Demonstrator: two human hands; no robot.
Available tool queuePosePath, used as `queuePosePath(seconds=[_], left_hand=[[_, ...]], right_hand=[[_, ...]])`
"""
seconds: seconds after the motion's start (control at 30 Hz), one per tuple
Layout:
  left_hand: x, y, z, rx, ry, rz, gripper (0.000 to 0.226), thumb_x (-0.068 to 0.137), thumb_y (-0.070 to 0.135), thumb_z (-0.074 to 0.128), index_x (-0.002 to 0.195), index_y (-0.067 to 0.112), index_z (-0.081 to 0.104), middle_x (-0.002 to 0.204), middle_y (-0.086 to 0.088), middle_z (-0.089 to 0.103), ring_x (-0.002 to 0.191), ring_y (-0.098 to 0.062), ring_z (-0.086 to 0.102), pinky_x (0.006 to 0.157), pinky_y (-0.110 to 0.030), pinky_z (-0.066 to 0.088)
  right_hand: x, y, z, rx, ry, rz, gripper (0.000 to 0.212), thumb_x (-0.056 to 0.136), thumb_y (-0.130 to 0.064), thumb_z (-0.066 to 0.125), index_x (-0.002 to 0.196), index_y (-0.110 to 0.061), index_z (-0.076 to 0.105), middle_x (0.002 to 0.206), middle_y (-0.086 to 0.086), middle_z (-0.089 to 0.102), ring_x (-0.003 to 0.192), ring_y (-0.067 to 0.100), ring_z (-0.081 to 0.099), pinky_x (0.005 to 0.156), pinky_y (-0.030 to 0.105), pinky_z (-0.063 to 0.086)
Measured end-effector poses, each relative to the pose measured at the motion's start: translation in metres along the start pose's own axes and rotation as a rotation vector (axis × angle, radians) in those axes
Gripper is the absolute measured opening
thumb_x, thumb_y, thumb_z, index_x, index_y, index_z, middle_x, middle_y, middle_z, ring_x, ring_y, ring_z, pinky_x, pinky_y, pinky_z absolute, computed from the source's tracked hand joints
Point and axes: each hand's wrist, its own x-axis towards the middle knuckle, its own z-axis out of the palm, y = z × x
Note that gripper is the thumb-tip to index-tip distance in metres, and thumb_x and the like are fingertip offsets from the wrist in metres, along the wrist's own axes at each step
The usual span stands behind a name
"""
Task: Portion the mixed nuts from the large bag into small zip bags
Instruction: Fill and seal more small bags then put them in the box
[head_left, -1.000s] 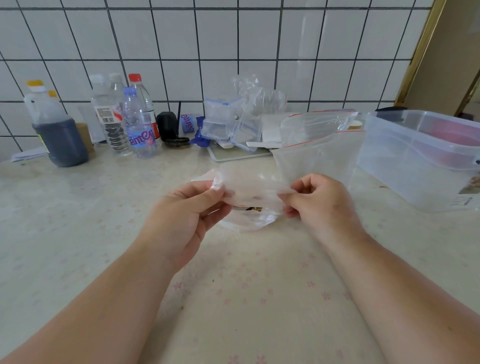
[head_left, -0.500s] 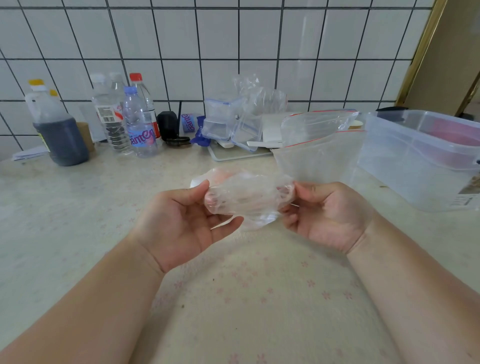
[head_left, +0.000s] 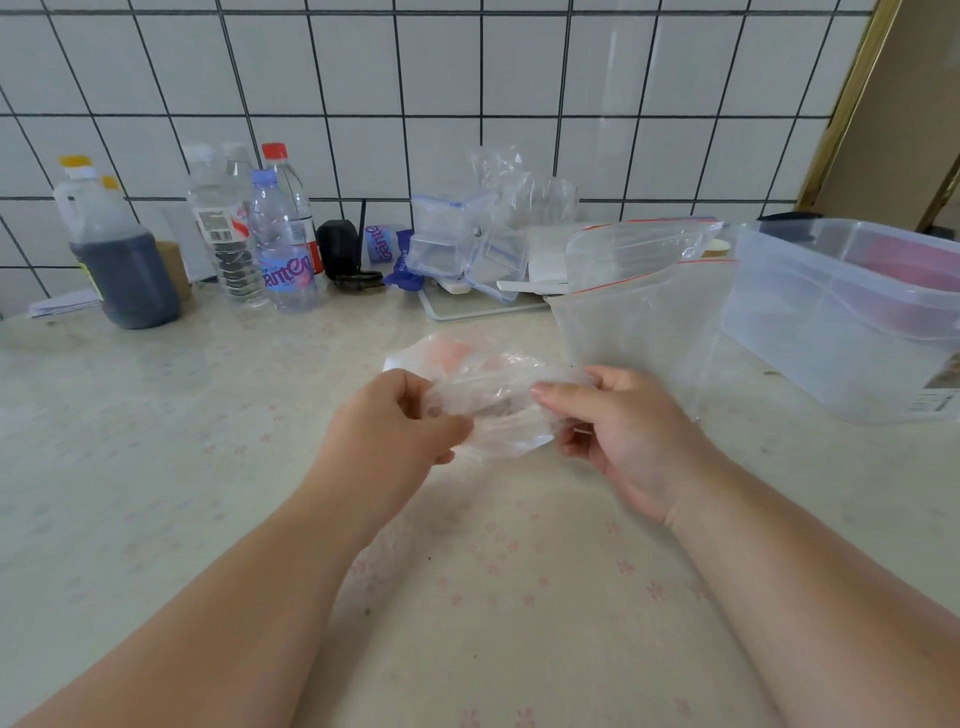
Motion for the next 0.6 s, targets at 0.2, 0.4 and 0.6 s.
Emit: queuePosePath(seconds=[0.2, 0.4, 0.6], left_hand=[[-0.005, 0.004, 0.001, 0.268, 0.216, 0.119, 0.013, 0.088, 0.030, 0.065, 0.080, 0.032, 0.055, 0.082, 0.013, 0.067, 0.072, -0.019, 0.071, 0.065, -0.039, 0.055], [-0.015, 0.012, 0.003, 0.304, 0.215, 0.153, 0.015, 0.086, 0.031, 0.066, 0.081, 0.035, 0.052, 0.083, 0.013, 0.066, 0.077, -0.016, 0.069, 0.057, -0.032, 0.040], [-0.019, 0.015, 0.007, 0.391, 0.159, 0.229, 0.018, 0.082, 0.024, 0.068, 0.080, 0.034, 0.053, 0.078, 0.013, 0.063, 0.070, -0.010, 0.064, 0.056, -0.029, 0.041]], right_hand=[[0.001, 0.004, 0.001, -0.359, 0.199, -0.073, 0.039, 0.058, -0.038, 0.067, 0.071, -0.005, 0.051, 0.055, -0.002, 0.049, 0.054, 0.016, 0.044, 0.059, 0.035, 0.037], [0.002, 0.003, -0.001, -0.761, 0.488, -0.248, 0.022, 0.074, -0.015, 0.058, 0.062, -0.015, 0.040, 0.049, -0.007, 0.041, 0.048, 0.012, 0.035, 0.042, 0.020, 0.030], [0.000, 0.002, -0.007, -0.812, 0.555, -0.269, 0.016, 0.077, -0.011, 0.056, 0.069, -0.013, 0.043, 0.057, -0.004, 0.043, 0.052, 0.013, 0.037, 0.043, 0.022, 0.027]])
